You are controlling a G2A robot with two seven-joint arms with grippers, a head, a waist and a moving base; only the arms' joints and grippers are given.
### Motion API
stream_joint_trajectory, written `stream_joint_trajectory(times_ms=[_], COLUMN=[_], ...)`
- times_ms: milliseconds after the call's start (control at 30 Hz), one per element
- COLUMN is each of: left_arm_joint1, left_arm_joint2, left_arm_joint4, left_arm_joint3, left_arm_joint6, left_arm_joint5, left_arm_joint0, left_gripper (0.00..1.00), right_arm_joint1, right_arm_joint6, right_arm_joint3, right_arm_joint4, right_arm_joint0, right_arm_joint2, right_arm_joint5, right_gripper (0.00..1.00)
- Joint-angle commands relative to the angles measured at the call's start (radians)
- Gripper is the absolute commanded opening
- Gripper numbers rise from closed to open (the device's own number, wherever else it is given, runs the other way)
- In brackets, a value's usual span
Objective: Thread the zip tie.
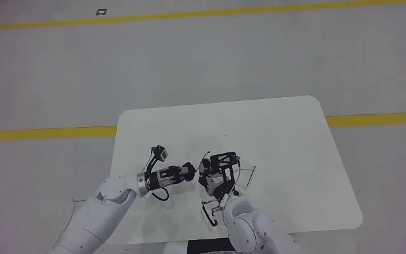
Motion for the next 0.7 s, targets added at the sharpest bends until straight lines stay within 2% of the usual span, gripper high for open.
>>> stream_joint_trajectory(times_ms=[0,667], left_arm_joint1=[0.0,0.0], left_arm_joint2=[0.0,0.0], left_arm_joint4=[0.0,0.0], left_arm_joint3=[0.0,0.0], left_arm_joint6=[0.0,0.0], left_arm_joint5=[0.0,0.0], left_arm_joint0=[0.0,0.0], left_gripper=[0.0,0.0], right_arm_joint1=[0.0,-0.001], right_arm_joint6=[0.0,0.029], right_arm_joint3=[0.0,0.003], right_arm_joint4=[0.0,0.0], right_arm_joint0=[-0.001,0.004], right_arm_joint2=[0.001,-0.003], right_arm_joint5=[0.0,0.0], right_gripper=[0.0,0.0])
